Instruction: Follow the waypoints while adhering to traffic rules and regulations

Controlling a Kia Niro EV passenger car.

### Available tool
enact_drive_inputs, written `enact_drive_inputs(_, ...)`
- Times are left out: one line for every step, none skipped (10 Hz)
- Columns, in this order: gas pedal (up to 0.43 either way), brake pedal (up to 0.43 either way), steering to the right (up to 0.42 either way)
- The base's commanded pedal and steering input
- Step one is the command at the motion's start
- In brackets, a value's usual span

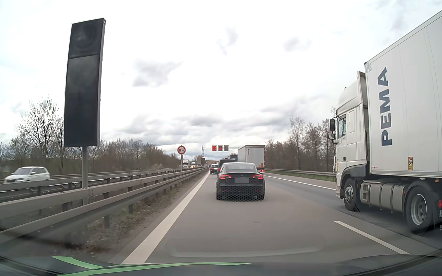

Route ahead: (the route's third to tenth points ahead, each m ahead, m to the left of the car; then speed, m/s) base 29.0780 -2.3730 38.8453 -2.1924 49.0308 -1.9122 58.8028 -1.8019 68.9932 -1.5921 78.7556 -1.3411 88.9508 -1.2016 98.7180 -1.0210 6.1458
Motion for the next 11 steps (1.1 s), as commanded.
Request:
enact_drive_inputs(0.079, 0.000, -0.007)
enact_drive_inputs(0.079, 0.000, -0.006)
enact_drive_inputs(0.079, 0.000, -0.006)
enact_drive_inputs(0.079, 0.000, -0.006)
enact_drive_inputs(0.079, 0.000, -0.005)
enact_drive_inputs(0.079, 0.000, -0.005)
enact_drive_inputs(0.079, 0.000, -0.005)
enact_drive_inputs(0.079, 0.000, -0.004)
enact_drive_inputs(0.079, 0.000, -0.004)
enact_drive_inputs(0.079, 0.000, -0.004)
enact_drive_inputs(0.067, 0.000, -0.004)
